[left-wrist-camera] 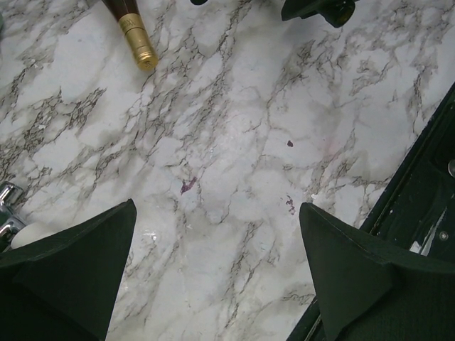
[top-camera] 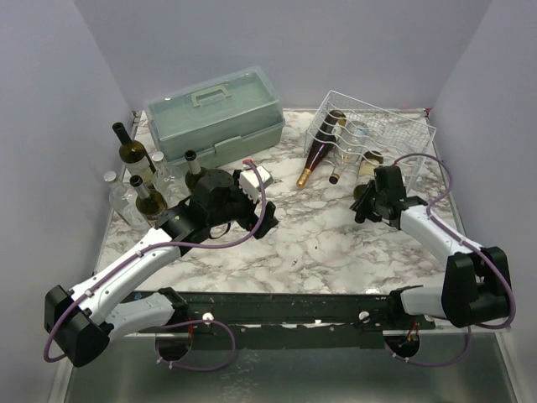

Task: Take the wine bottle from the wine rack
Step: Pick up the wine bottle from the wine rack, then place the wine bottle at the center of the board.

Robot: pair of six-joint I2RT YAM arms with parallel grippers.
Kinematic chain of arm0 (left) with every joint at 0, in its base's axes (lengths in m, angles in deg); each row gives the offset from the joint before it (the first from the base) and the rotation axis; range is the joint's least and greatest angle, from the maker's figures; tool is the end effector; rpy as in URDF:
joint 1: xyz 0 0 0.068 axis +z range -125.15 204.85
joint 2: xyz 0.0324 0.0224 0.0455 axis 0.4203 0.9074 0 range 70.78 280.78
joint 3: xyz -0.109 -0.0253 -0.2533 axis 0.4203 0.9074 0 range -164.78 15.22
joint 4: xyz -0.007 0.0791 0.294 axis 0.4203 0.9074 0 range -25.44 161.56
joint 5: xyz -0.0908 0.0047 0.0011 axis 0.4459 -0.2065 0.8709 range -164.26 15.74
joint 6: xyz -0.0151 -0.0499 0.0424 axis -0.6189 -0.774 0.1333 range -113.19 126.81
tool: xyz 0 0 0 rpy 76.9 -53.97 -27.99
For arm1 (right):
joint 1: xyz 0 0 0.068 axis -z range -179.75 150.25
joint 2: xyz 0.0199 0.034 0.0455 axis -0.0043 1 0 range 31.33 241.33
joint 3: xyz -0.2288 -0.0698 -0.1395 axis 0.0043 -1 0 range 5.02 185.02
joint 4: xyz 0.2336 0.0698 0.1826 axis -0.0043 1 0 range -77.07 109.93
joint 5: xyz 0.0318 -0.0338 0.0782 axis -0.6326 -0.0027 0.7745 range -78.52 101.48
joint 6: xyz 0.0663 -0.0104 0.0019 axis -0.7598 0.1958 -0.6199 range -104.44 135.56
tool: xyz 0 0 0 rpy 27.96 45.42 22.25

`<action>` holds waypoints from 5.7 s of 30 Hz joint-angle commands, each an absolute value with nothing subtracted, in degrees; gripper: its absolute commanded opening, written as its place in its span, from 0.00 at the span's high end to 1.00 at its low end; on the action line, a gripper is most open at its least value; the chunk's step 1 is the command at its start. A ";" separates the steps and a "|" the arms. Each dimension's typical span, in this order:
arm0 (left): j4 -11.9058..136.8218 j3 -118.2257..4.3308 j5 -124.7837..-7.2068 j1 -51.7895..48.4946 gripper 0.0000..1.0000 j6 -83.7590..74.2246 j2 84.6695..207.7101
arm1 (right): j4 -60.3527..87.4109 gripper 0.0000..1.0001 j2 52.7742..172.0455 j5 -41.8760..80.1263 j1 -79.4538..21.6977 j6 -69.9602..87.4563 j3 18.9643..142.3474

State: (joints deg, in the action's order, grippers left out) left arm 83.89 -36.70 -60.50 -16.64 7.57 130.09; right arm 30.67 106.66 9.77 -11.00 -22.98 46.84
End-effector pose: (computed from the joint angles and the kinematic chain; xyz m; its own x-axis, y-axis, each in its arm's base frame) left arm 0.2099 -0.2026 0.3096 -0.3260 0.3056 -0.8946 0.8070 0.5828 -0.0950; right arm 0.3019 0.0583 0.1632 -0.7083 0.4942 -0.5041 0.3385 0.8644 0.3719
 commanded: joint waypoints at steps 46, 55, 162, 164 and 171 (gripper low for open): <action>70.42 -24.52 -43.48 -19.20 0.01 18.70 119.67 | 62.33 1.00 84.15 32.77 -11.42 -27.76 54.32; 61.26 -16.77 -37.98 -22.69 0.01 26.46 115.76 | 67.73 1.00 83.02 38.32 -11.44 -23.45 57.51; 44.98 -35.58 -70.83 -37.11 0.59 56.56 160.52 | 76.74 1.00 106.91 53.10 -20.23 44.39 69.81; 44.96 -35.67 -71.07 -37.11 0.91 56.07 160.47 | 76.66 1.00 107.05 53.31 -20.32 44.26 69.75; 44.92 -34.71 -70.30 -37.20 1.00 54.59 158.59 | 76.72 0.81 108.29 54.10 -20.36 43.60 70.13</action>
State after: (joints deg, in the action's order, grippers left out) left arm 47.50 -33.84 -69.85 -37.06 57.64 160.52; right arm 79.59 107.82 47.27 -19.76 43.51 68.77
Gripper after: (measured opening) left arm 0.766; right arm 0.359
